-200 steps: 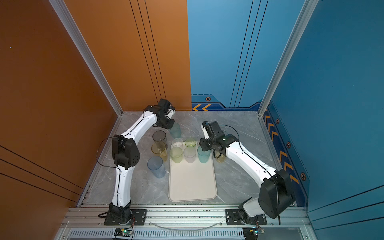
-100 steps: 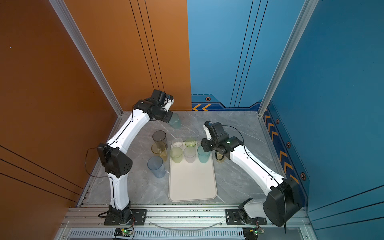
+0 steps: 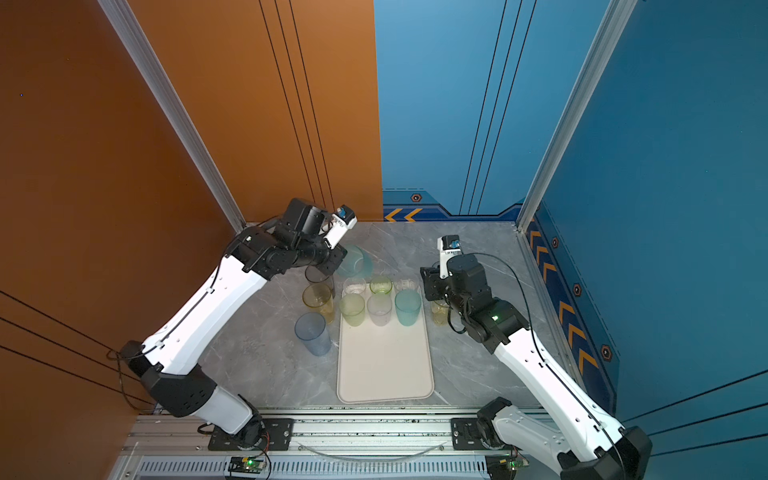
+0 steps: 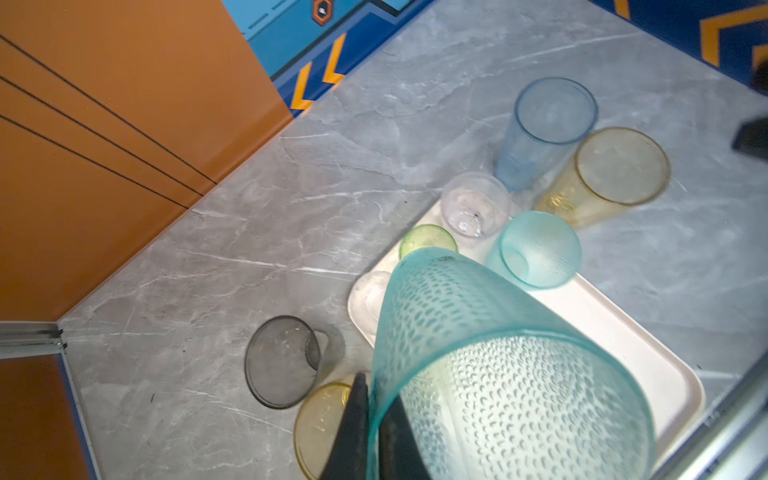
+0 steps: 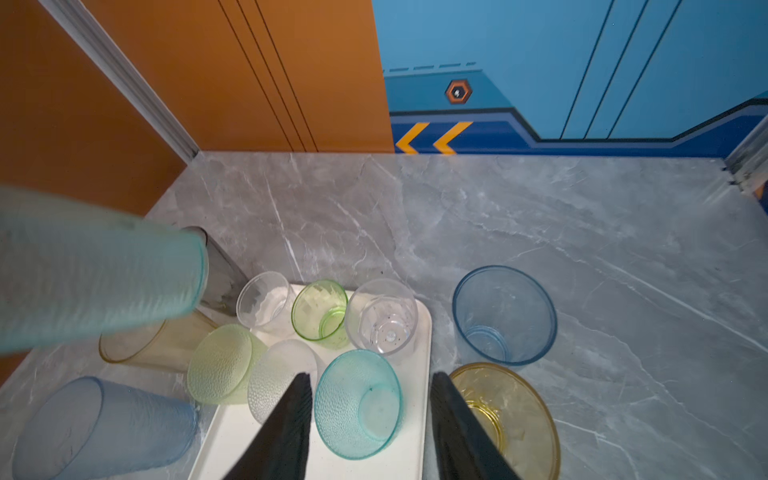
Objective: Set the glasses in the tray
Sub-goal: 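Lift the teal cup over the tray while the right gripper rises, then lower the teal cup beside the other teal cup and open the left gripper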
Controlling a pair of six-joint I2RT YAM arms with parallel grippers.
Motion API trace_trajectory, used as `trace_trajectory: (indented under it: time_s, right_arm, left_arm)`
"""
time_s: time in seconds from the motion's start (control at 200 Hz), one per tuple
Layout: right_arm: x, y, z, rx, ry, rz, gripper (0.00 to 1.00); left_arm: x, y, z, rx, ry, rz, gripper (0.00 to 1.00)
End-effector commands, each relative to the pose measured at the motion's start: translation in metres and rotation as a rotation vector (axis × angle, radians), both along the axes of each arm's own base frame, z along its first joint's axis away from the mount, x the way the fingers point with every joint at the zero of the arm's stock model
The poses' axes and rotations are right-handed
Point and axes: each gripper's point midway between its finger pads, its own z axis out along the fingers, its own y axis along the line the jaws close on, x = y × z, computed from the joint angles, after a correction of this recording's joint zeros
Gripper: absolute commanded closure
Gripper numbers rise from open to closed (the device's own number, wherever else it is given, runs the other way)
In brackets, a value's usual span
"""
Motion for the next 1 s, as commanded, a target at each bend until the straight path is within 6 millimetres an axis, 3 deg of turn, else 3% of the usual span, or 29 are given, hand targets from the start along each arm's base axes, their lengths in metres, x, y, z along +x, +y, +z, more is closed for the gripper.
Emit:
trace_trajectory:
  time_s: [0.0,0.105,0.32,0.511,0.771,0.997]
  right_arm:
    - [0.003,-0.025,0.011,0.023,-0.05,-0.122,0.53]
    - [0.001,-0.031,0.014,0.042,-0.051,-0.135,0.53]
    - [0.005,-0.027,0.01,0.062,-0.031,-0.139,0.53]
    - [0.01,-0.03,0.011,0.068,-0.026,-0.157,0.53]
    - [0.011,-0.03,0.011,0.075,-0.026,-0.153,0.53]
    - [0.011,-0.038,0.007,0.076,-0.022,-0.175,0.53]
  left_arm:
    - [-0.03,-0.013,-0.011,0.045,0.027,-0.089,0.97]
    - [-0.051,-0.03,-0.025,0.085,0.068,-0.164,0.97]
    - [-0.086,-0.083,-0.058,0.127,0.171,-0.344,0.98]
    - [-0.103,-0.123,-0.086,0.198,0.216,-0.464,0.98]
    - [-0.104,-0.153,-0.134,0.295,0.282,-0.515,0.98]
    - [-0.088,-0.164,-0.16,0.358,0.281,-0.492,0.99]
